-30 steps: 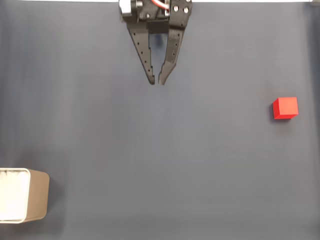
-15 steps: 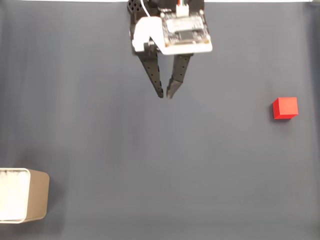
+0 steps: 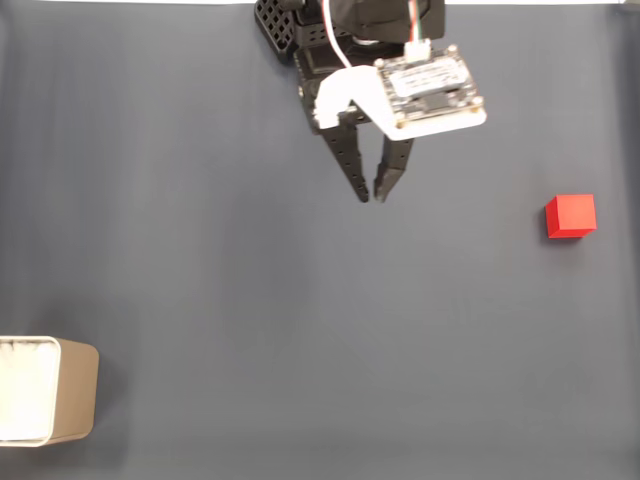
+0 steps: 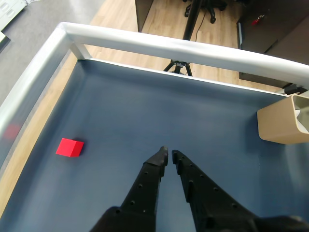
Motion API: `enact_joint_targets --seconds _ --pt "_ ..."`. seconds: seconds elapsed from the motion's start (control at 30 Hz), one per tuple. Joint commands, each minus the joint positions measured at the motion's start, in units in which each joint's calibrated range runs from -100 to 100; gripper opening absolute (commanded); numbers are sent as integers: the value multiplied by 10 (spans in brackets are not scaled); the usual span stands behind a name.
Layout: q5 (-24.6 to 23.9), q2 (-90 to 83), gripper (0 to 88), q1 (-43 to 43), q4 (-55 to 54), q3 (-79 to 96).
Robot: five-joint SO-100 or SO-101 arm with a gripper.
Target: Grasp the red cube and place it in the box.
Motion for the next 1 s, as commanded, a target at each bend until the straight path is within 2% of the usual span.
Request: enact_joint_targets --seconds 0.0,0.97 --pt "6 -1 0 -21 9 -19" --pt "16 12 2 -171 10 7"
